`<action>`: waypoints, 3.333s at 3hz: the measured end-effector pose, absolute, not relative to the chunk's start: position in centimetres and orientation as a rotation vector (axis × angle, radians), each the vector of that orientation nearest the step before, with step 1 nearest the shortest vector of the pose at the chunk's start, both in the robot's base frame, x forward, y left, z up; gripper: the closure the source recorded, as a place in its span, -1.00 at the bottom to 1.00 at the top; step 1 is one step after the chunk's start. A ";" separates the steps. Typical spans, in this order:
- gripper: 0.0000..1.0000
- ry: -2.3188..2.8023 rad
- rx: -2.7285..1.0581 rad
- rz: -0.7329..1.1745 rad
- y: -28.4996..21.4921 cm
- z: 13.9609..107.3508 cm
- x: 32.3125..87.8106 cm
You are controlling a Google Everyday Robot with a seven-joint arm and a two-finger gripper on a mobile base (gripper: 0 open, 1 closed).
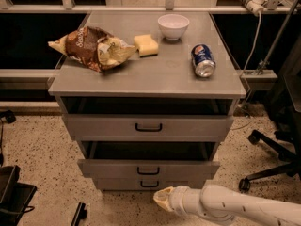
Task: Close middle drawer
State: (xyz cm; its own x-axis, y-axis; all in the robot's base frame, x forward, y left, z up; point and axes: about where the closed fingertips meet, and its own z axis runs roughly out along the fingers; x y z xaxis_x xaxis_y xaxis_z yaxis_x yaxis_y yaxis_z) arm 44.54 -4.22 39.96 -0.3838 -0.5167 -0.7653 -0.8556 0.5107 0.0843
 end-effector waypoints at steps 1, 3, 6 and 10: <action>1.00 2.062 -1.208 0.522 -5.5 39.5 47.0; 1.00 2.037 -1.328 0.188 -10.8 40.8 55.9; 1.00 2.047 -1.093 0.279 -12.8 39.8 58.4; -0.77 2.040 -0.709 0.920 -9.7 44.3 41.7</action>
Offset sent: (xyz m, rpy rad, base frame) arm 0.1495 -0.0869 0.0207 -0.4448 -0.2584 0.0557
